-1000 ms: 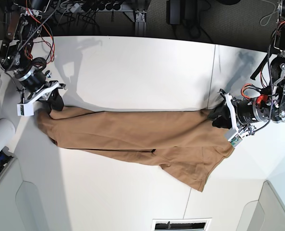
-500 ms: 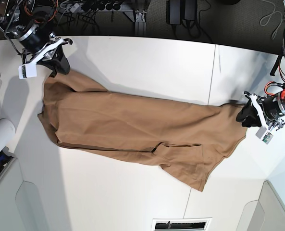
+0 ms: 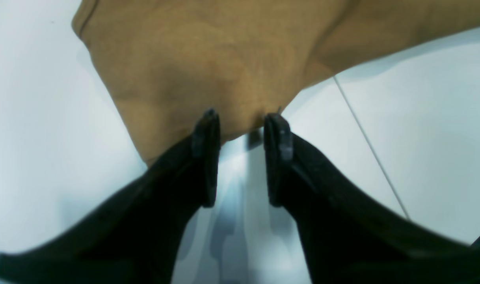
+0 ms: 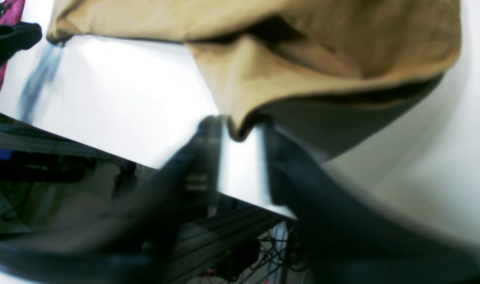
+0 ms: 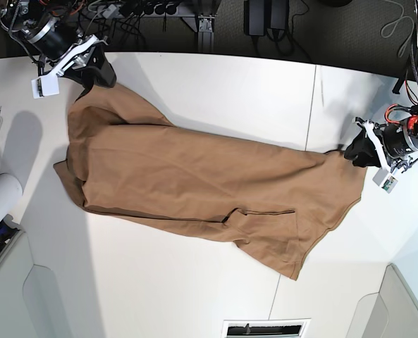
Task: Layout the t-shirt on the table in an organized manner, then fold the t-shirt properly
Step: 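Pull the shirt apart, moving the grippers away from each other, then hold the shirt with the right gripper and drag the left gripper along the hem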
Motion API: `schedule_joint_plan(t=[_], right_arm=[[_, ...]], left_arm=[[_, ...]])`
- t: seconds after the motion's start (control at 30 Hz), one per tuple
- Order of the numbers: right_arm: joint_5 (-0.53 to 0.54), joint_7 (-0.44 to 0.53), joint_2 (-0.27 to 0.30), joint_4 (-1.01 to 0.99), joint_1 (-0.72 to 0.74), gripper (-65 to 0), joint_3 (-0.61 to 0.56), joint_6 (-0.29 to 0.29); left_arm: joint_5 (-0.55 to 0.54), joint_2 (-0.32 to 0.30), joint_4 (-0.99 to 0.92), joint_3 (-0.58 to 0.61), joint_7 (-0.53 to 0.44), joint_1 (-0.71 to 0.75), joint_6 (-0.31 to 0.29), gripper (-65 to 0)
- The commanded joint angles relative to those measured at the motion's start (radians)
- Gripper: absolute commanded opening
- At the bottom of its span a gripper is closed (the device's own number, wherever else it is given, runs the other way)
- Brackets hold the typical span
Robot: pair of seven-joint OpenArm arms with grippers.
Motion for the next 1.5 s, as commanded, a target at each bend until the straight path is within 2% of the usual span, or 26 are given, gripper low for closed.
schedule_joint_plan(t=[0.0,0.03,0.23,0.5,0.53,0.57,0.63,0.67,0.97,1.1,1.2,1.47], right_arm=[[0.019,0.018,0.006,0.022,-0.002,-32.7,0.003,0.008],[0.019,0.018,0.006,0.028,-0.002,-30.1,0.003,0.008],[0.018,-0.042,0.006,0.160,-0.003,-30.3,0.003,0.009],[-0.005,0.021,0.005,0.211,0.027,-30.8,0.003,0.001],[-0.020,0.038,0.006,0.200,0.038,-34.3,0.002,0.000],[-0.042,0.054,0.005,0.185,0.051,-41.0,0.001,0.000],[-0.075,0.056,0.006,0.141,0.082,-60.3,-0.003,0.000],[-0.082,0.056,0.006,0.114,0.098,-65.0,-0.007,0.001],[-0.186,0.075,0.006,-0.180,0.220,-65.0,-0.135,0.001],[-0.210,0.051,0.007,-0.198,0.211,-65.0,-0.188,0.001],[-0.209,0.017,0.015,-0.196,0.195,-65.0,-0.187,0.000],[-0.204,0.014,0.125,-0.188,0.083,-65.0,-0.187,-0.006]], left_arm=[[-0.013,-0.022,0.010,-0.010,-0.025,-0.020,-0.005,-45.5],[-0.013,-0.023,0.010,-0.010,-0.027,-0.020,-0.005,-45.5],[-0.013,-0.022,0.010,-0.010,-0.029,-0.022,-0.005,-45.5],[-0.013,-0.021,0.010,-0.010,-0.048,-0.034,-0.005,-45.5],[-0.011,-0.019,0.010,-0.010,-0.049,-0.039,-0.005,-45.5],[-0.008,-0.016,0.010,-0.010,-0.058,-0.040,-0.005,-45.5],[0.010,-0.011,0.010,-0.010,-0.079,-0.042,-0.005,-45.5],[0.018,-0.011,0.010,-0.010,-0.081,-0.042,-0.005,-45.5],[0.051,-0.011,-0.003,-0.010,-0.097,-0.042,0.008,-45.4],[0.105,0.003,-0.076,-0.010,-0.159,-0.051,0.020,-45.4],[0.126,0.034,-0.144,-0.010,-0.168,-0.093,0.021,-45.4],[0.130,0.097,-0.333,-0.010,-0.188,-0.254,0.020,-45.4]])
